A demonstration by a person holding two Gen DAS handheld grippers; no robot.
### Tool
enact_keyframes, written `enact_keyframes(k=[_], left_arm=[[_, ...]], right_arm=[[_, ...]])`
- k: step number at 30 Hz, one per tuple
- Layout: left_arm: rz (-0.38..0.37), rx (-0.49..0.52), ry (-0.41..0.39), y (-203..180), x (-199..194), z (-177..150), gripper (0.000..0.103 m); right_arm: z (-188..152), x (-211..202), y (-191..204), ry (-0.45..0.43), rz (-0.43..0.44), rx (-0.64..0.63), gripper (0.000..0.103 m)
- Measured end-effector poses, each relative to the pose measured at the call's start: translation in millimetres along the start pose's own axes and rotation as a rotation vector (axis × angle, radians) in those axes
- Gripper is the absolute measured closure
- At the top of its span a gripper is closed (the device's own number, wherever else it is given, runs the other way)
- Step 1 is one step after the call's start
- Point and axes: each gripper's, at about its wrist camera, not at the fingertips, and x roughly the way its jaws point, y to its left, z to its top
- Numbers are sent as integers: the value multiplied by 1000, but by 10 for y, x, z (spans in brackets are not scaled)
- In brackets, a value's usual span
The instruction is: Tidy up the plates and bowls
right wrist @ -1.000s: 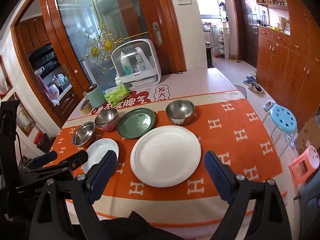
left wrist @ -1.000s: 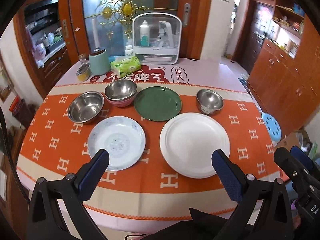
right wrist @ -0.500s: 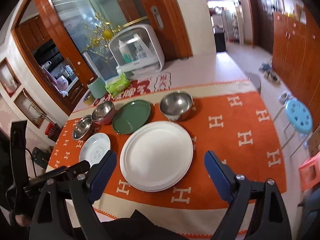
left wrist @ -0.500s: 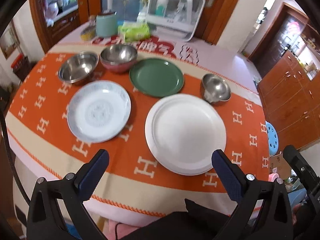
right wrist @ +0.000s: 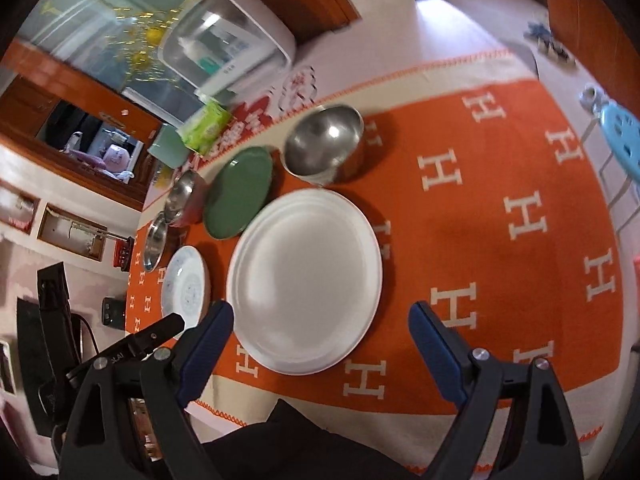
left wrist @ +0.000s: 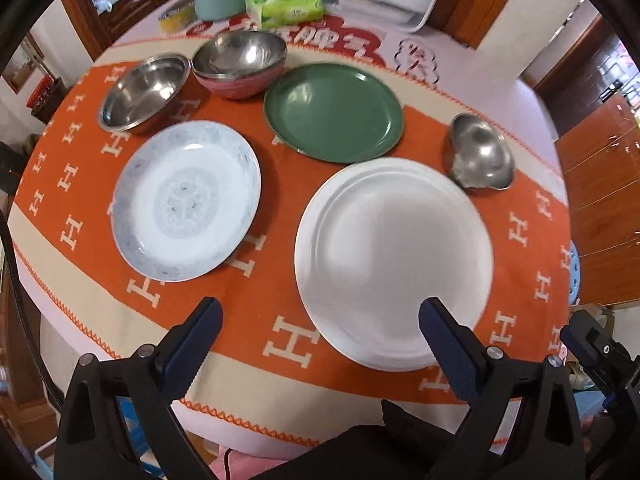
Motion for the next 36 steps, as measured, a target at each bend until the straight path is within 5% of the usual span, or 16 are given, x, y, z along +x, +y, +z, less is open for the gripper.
enact_keyframes(k=[9, 13, 30, 36], left_arm=[[52, -39, 139, 3, 601, 193, 9], [66, -77, 198, 53, 850, 263, 13], [23, -123, 300, 52, 1419, 419, 66], [22, -137, 307, 40, 1551, 433, 72]], right_arm=[[253, 507, -267, 172, 5, 78, 14], [311, 708, -363, 240, 6, 109, 26], [423, 1161, -396, 373, -46, 102, 75], [425, 1210, -424, 387, -61, 112, 85]])
